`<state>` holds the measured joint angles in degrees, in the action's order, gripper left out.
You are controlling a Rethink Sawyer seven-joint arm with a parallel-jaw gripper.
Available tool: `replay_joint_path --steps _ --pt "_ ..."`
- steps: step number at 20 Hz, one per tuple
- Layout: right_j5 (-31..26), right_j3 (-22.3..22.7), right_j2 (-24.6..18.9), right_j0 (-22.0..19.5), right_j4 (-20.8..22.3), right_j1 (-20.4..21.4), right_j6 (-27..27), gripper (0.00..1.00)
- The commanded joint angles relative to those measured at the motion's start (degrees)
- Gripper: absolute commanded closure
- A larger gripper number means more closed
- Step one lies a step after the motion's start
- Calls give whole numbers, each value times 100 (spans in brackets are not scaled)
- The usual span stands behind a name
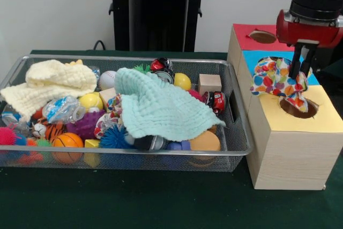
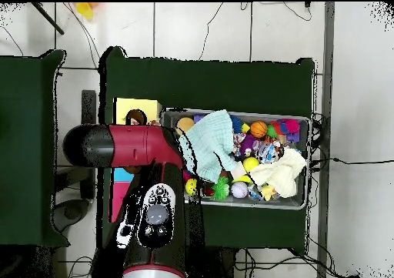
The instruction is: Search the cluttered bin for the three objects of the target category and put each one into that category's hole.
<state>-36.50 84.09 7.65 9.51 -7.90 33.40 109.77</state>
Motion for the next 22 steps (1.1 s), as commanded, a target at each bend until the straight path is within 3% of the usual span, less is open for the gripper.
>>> replay_joint_path --steps 1,14,22 --pt "436 -248 -250 -223 -188 -446 1083 100" --pt "299 -684 -207 -178 -248 -654 1075 100" --pt "572 -727 -274 -233 -250 -806 1014 100"
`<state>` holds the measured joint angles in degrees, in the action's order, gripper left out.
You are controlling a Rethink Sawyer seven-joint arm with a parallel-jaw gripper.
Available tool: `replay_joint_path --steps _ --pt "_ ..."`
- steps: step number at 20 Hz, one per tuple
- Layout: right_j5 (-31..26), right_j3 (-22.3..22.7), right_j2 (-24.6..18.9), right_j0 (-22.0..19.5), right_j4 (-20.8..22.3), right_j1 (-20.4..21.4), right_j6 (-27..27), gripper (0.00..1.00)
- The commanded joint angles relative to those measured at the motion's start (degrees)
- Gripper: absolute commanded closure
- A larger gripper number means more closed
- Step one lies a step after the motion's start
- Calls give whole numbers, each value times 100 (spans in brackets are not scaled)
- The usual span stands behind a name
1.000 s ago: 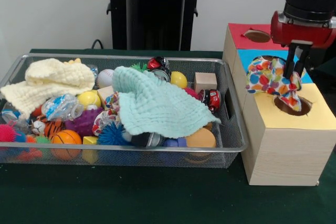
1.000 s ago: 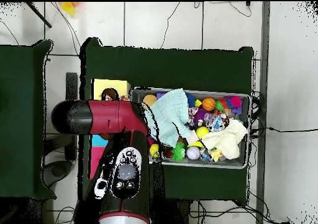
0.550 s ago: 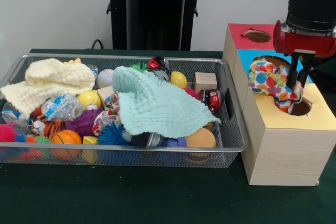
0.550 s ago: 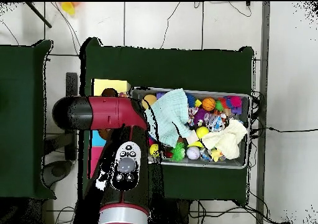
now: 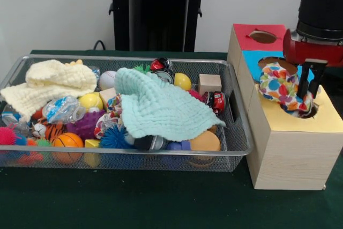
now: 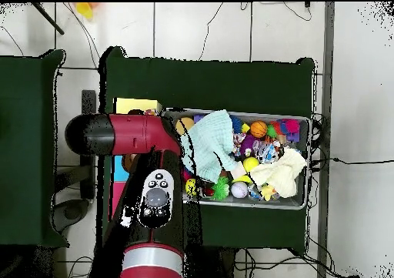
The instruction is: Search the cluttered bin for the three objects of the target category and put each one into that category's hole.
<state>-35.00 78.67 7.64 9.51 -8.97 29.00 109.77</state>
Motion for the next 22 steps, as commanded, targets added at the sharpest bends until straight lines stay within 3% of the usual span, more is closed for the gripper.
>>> replay_joint_path --steps 1,22 --pt "438 -205 -289 -249 -143 -383 990 100" --pt "813 -344 -416 -314 -180 -768 910 100"
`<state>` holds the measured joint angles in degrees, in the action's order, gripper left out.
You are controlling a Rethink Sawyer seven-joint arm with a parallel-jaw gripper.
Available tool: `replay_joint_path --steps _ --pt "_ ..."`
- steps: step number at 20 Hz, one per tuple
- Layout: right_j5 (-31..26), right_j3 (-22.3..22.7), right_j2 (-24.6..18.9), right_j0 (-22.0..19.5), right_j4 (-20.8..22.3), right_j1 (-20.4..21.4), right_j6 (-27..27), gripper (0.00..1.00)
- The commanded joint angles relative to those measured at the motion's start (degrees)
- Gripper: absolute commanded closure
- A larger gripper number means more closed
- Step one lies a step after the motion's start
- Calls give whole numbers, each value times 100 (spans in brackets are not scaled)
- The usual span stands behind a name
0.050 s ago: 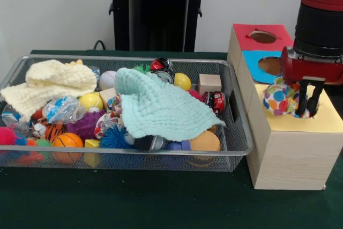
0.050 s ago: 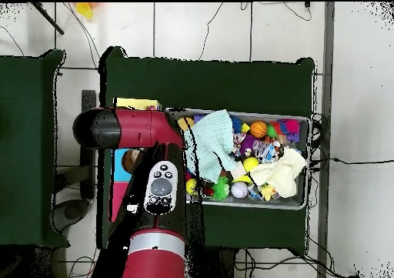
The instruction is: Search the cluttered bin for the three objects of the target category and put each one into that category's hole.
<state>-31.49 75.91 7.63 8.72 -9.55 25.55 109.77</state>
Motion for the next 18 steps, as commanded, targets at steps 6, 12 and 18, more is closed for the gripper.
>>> replay_joint_path --steps 6,12,18 --pt "610 -97 -459 -239 -160 -576 911 100" --pt "357 -149 -257 -108 -161 -531 985 100" --pt "295 -138 -213 -79 -148 -517 999 0"
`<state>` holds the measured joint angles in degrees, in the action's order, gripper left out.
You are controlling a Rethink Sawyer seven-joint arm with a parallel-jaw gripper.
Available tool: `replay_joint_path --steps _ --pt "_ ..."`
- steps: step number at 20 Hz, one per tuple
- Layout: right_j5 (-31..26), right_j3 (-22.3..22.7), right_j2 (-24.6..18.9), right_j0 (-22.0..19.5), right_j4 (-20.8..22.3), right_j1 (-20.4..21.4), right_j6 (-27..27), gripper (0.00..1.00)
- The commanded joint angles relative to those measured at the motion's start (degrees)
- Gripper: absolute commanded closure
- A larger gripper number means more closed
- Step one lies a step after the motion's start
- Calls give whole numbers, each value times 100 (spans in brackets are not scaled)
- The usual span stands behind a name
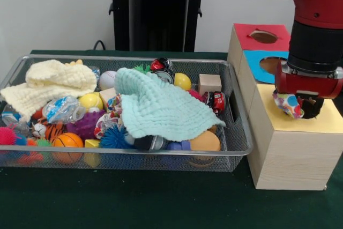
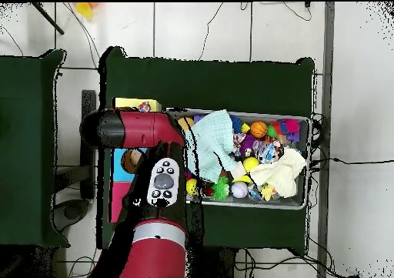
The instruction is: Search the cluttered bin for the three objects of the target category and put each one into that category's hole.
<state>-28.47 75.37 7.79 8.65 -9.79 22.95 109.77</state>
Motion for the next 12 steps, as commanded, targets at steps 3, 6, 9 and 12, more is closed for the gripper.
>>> replay_joint_path --steps 3,6,9,12 --pt "-25 -67 -253 -89 -133 -246 955 0" --pt "-11 -47 -272 -100 -138 -241 947 0" --pt "-21 -123 -252 -98 -125 -242 927 0" --pt "31 -84 -266 -108 -141 -218 946 0"
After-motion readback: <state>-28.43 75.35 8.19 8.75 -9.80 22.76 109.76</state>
